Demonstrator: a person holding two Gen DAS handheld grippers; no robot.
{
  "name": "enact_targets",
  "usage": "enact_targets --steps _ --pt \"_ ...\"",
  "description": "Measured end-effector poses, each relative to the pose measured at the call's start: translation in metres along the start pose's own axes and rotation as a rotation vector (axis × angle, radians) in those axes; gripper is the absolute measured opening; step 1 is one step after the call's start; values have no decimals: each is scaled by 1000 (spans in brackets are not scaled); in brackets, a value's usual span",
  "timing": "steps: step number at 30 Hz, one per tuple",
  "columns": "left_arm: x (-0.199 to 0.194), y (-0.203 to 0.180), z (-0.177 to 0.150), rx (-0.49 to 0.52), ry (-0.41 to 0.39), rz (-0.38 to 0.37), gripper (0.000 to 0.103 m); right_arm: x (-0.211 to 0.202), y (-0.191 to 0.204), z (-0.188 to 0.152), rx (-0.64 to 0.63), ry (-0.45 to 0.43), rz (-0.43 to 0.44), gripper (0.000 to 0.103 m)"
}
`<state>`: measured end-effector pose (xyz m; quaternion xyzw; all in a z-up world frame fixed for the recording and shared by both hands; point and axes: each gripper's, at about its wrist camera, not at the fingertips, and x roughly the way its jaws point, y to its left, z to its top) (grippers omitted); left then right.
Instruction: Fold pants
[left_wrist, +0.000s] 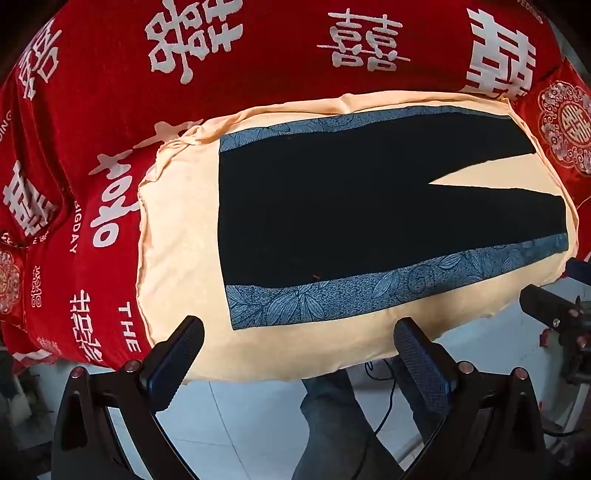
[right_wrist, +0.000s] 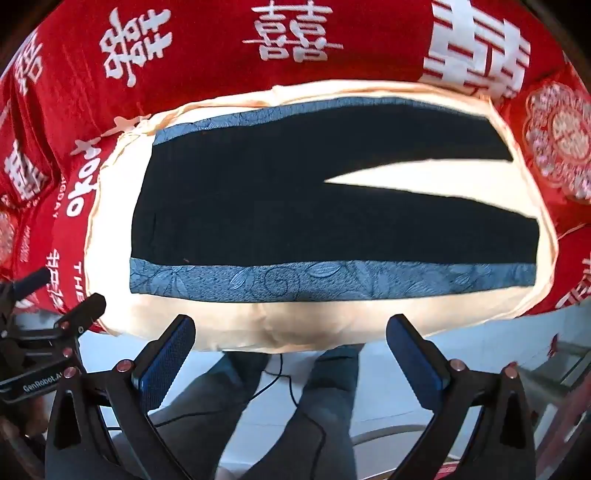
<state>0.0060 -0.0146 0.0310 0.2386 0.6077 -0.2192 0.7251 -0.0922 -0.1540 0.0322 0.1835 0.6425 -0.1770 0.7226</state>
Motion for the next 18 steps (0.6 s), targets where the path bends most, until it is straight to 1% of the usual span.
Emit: enact_targets --steps 8,18 --pt "-7 0 4 -10 -29 35 103 1 1 5 -4 -11 -33 103" --pt "-8 5 8 -20 -26 33 103 0 1 12 0 -14 -33 103"
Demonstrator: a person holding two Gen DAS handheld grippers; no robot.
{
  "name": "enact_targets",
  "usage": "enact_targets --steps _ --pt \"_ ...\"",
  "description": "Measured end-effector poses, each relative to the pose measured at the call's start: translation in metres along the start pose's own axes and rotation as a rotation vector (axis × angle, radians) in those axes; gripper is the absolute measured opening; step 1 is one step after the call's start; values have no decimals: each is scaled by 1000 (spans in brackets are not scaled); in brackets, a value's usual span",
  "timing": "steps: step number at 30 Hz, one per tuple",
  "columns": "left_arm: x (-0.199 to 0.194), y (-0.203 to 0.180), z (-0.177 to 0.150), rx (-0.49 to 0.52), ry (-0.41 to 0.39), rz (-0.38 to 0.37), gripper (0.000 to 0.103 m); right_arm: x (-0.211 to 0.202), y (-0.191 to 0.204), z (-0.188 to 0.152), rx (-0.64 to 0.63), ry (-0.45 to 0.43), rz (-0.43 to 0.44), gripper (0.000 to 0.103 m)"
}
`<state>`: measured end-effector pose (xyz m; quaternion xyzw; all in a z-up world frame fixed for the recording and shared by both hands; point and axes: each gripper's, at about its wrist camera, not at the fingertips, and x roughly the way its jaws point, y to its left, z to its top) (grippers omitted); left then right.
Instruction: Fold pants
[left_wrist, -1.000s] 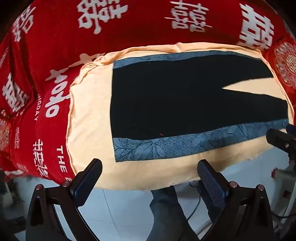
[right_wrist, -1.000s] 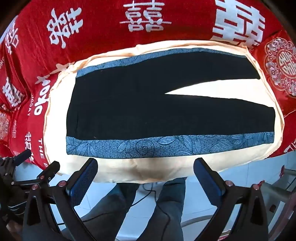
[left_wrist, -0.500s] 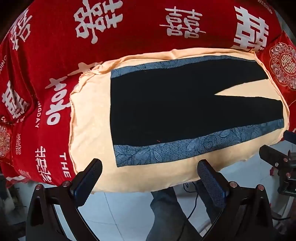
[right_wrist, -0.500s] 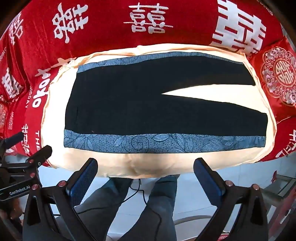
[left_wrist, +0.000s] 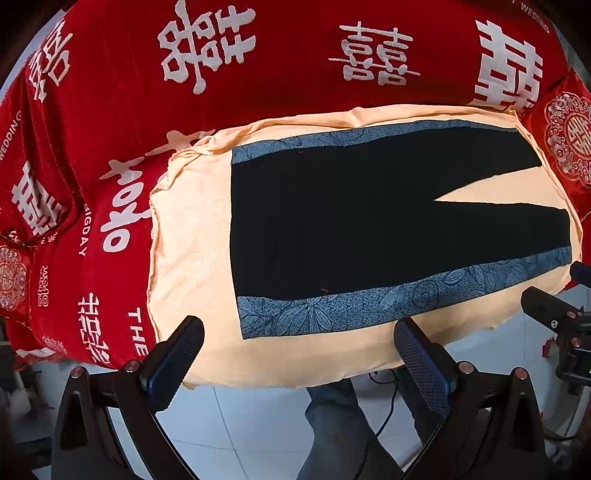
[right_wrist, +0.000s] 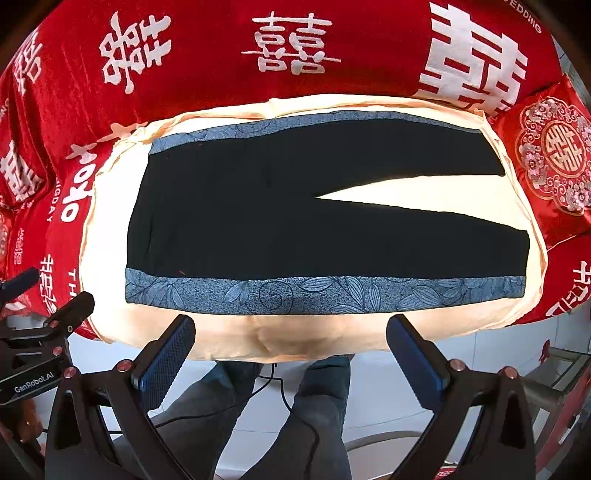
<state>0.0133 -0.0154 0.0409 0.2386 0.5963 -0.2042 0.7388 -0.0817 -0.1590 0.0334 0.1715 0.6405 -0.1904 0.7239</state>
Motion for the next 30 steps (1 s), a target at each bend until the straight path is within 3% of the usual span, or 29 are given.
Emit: enact_targets --steps 30 --pt "1 0 3 6 11 8 103 5 -2 11 4 16 9 103"
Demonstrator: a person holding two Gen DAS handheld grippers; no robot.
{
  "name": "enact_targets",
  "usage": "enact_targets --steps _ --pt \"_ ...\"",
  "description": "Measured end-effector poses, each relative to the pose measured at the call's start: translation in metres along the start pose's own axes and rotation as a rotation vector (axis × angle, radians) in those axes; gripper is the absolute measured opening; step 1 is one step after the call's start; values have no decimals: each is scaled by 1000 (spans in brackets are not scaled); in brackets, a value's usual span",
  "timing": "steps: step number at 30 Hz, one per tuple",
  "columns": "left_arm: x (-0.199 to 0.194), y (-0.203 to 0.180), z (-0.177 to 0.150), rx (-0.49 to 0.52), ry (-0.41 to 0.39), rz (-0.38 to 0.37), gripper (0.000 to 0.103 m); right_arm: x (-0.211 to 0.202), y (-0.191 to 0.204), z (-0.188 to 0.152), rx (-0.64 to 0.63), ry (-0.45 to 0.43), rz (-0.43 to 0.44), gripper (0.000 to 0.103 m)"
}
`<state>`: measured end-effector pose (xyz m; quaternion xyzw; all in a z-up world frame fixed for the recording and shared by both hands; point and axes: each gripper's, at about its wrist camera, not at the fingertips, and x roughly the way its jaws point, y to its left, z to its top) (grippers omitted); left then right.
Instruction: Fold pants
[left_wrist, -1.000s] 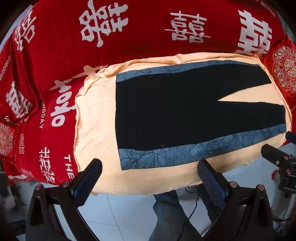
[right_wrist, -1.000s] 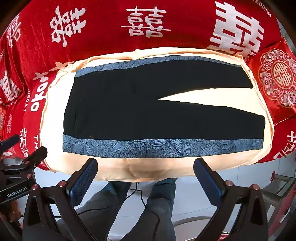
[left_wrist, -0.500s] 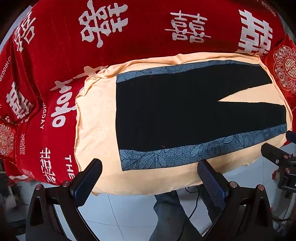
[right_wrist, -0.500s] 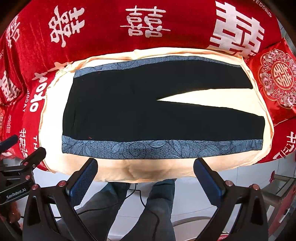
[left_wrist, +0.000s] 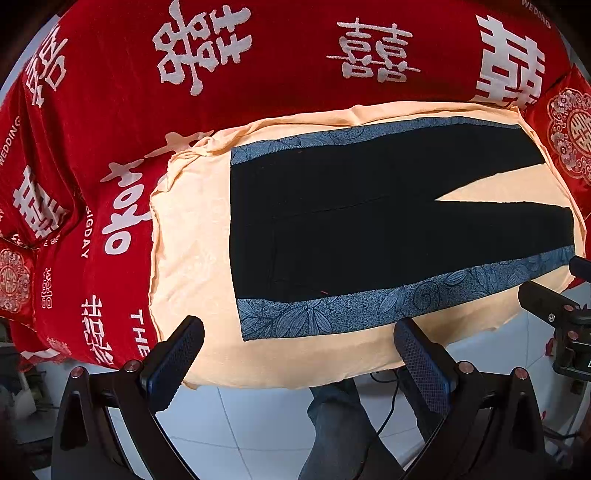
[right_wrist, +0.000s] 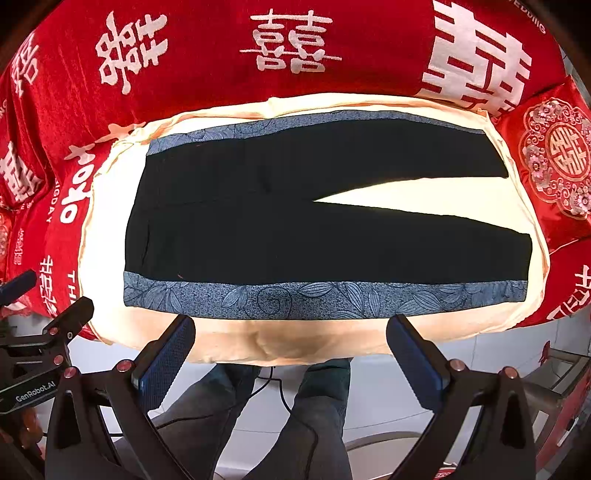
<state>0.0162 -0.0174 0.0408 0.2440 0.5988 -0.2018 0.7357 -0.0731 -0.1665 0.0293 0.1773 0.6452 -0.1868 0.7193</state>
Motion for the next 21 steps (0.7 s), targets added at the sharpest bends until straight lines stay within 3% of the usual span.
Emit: enact_targets --steps 21 --pt "1 -22 10 21 36 7 103 7 -13 8 12 20 23 103"
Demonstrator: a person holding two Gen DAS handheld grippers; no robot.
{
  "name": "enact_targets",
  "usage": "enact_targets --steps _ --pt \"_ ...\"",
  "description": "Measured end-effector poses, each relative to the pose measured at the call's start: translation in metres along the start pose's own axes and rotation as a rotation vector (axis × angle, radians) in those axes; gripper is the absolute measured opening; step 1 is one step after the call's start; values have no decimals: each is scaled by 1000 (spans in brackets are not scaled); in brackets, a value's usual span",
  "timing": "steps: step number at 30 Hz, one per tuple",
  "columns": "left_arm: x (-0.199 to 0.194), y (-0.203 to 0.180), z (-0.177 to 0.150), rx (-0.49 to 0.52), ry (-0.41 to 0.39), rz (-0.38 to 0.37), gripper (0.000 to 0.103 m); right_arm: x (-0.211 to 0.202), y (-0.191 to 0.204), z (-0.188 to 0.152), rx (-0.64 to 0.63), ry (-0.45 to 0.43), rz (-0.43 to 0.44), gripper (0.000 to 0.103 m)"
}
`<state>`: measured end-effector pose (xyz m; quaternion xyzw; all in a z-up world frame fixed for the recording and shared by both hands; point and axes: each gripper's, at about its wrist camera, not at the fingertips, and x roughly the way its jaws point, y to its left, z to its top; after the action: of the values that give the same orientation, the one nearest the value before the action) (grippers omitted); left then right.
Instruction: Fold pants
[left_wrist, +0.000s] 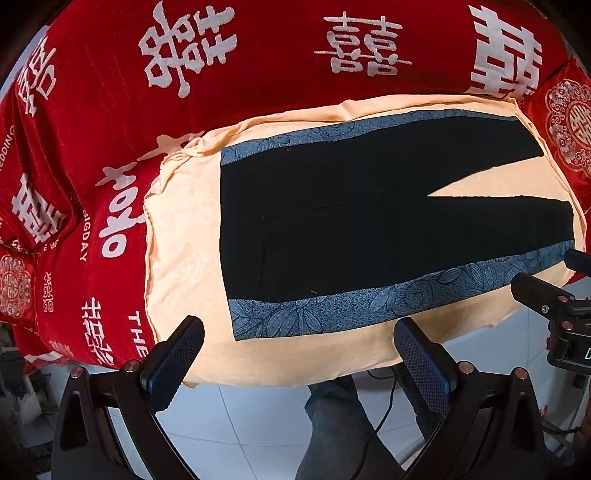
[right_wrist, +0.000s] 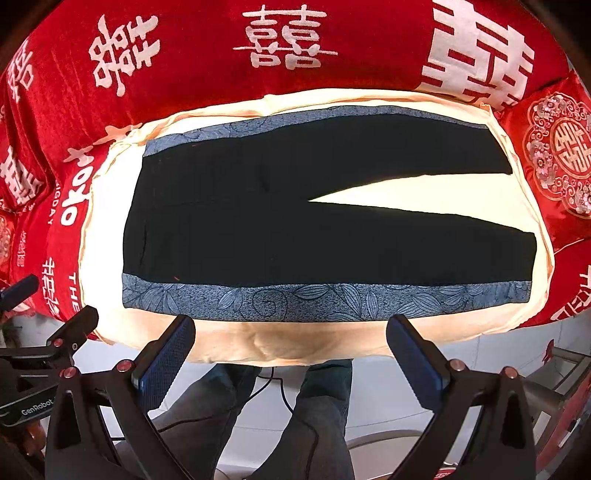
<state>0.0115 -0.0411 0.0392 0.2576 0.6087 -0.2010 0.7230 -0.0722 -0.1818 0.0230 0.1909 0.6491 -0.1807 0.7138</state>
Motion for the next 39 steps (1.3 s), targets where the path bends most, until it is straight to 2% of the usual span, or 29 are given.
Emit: enact_targets --steps 9,18,22,24,27,30,33,37,39 --pt "2 -11 -6 -116 35 3 103 1 -11 0 -49 15 19 103" --pt "0 -30 -14 -235 23 42 103 9 -32 -3 -124 32 36 103" --pt "4 -26 -17 -300 26 31 103 16 -40 -6 -136 34 56 103" --pt "10 -21 -20 -321 29 16 103 19 -47 -6 -104 32 93 103" --pt "23 -8 -24 -331 15 37 103 28 -57 -8 -29 33 191 103" --pt "51 7 -30 -338 22 -6 103 48 -59 -13 26 39 285 103" --pt "92 23 -40 -350 65 -79 103 74 -49 -22 55 35 369 103" --pt "127 35 -52 -367 66 -104 103 113 -28 -32 82 78 456 103" --pt "143 41 -59 -392 67 -141 103 131 -17 -36 102 91 518 96"
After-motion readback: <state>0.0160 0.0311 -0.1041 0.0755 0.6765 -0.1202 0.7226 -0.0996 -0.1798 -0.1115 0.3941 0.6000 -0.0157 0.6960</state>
